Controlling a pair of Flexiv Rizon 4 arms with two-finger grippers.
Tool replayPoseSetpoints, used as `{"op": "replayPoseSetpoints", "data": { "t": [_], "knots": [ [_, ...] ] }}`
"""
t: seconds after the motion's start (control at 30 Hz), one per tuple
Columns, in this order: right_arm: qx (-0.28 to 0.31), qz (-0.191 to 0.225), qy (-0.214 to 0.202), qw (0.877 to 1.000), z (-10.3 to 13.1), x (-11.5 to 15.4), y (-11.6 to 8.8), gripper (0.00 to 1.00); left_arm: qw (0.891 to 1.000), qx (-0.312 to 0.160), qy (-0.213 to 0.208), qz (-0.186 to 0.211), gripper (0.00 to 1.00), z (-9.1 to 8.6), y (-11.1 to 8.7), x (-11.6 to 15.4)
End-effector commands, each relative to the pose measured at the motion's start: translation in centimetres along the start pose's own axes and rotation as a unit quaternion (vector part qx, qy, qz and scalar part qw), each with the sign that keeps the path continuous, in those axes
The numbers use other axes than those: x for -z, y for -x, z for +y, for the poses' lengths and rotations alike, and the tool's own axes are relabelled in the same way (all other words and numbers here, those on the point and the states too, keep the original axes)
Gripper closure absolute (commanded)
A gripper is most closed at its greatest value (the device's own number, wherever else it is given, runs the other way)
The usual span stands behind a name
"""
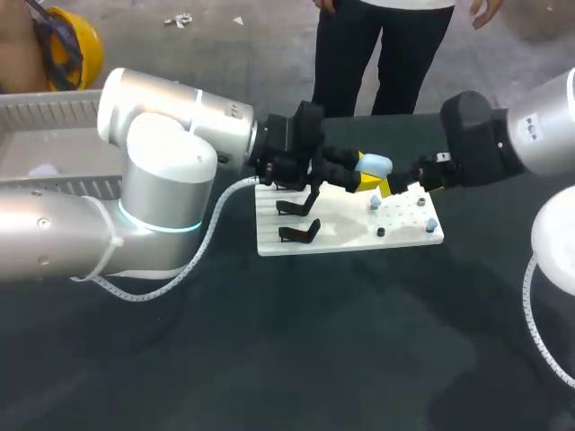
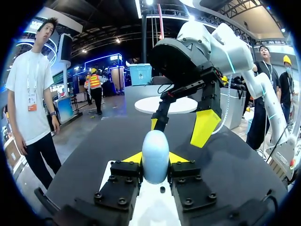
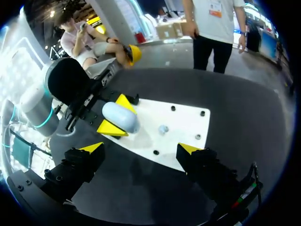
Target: Pick up each earbud case from the left stands, insert the matching earbuds, close the lid, and place the case in the box.
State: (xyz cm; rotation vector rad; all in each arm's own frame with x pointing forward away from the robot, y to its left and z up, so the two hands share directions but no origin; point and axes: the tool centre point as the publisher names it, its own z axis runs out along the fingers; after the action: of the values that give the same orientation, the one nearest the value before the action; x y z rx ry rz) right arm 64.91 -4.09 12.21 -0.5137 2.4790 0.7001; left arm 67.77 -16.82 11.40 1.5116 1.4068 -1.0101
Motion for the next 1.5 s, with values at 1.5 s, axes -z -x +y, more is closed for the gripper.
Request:
{"op": "replayPoseSetpoints", "data": {
  "t": [1.5],
  "knots": [
    [-0.022, 0.121, -0.220, 0.968, -5.3, 2.9, -3.1, 0.00, 0.990, 0.001, 0.049, -0.129, 1.00, -2.7, 1.3, 6.6]
  ]
}}
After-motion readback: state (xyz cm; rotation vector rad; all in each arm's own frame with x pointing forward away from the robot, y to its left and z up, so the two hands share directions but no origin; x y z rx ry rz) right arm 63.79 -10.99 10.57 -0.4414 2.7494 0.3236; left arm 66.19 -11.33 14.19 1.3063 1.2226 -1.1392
